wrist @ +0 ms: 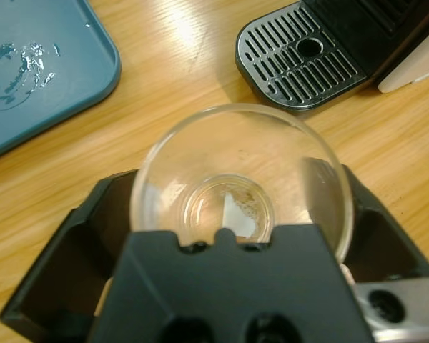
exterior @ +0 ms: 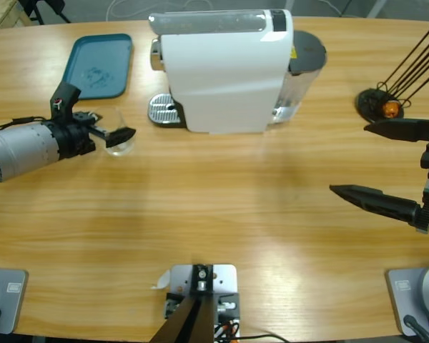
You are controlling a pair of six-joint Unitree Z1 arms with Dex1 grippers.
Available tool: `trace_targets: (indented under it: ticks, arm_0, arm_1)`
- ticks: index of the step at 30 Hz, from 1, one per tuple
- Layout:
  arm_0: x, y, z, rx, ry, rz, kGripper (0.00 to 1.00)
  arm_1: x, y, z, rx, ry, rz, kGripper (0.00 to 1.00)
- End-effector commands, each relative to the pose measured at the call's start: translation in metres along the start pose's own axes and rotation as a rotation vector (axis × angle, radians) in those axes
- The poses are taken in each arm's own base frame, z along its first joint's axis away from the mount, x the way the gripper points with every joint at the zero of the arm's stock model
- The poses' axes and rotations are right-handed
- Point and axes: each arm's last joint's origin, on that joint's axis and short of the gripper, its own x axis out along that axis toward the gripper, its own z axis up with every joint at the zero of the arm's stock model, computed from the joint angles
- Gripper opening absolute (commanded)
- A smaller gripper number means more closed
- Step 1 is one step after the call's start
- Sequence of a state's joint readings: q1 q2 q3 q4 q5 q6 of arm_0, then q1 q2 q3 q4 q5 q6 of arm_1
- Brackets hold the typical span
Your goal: Pour coffee
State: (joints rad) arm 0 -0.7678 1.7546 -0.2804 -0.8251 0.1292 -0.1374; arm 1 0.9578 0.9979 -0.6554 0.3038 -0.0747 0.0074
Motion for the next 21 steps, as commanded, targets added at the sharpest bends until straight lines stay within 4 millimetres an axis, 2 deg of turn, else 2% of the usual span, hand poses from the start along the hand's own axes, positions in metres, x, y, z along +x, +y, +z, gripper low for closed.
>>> trace_targets:
  ticks: [1,4,8,9,10,11,16,18,19,21]
  arm_0:
    - [0.013,0.002,-0.013,-0.009,-0.03,-0.003,0.724]
    - [0.008,0.001,-0.01,0.004,-0.062,-0.03,0.724]
    - [-0.008,-0.001,0.001,0.032,-0.133,-0.088,0.724]
    - [-0.011,-0.002,0.003,0.04,-0.149,-0.096,0.71]
    - [-0.013,-0.002,0.007,0.048,-0.164,-0.108,0.644]
    - [-0.014,-0.003,0.009,0.054,-0.17,-0.116,0.642]
    - [-0.007,-0.006,0.026,0.083,-0.114,-0.114,0.667]
    - [-0.003,-0.008,0.041,0.113,-0.069,-0.107,0.682]
    - [-0.001,-0.007,0.048,0.124,-0.046,-0.107,0.73]
    - [0.005,0.0,0.061,0.12,-0.005,-0.117,0.747]
  arm_1:
    - [-0.001,-0.001,-0.011,0.014,0.009,-0.002,0.998]
    - [-0.002,-0.001,-0.012,0.013,0.009,-0.004,0.997]
    - [-0.003,-0.001,-0.013,0.013,0.005,-0.005,0.996]
    - [-0.003,-0.001,-0.014,0.012,0.006,-0.006,0.996]
    - [-0.003,-0.001,-0.014,0.012,0.006,-0.006,0.996]
    - [-0.003,-0.001,-0.015,0.013,0.006,-0.006,0.996]
    - [-0.004,-0.001,-0.015,0.013,0.003,-0.007,0.996]
    - [-0.005,-0.001,-0.016,0.013,0.005,-0.007,0.996]
    - [-0.005,-0.002,-0.017,0.013,0.004,-0.008,0.996]
    - [-0.005,-0.002,-0.017,0.013,0.003,-0.009,0.996]
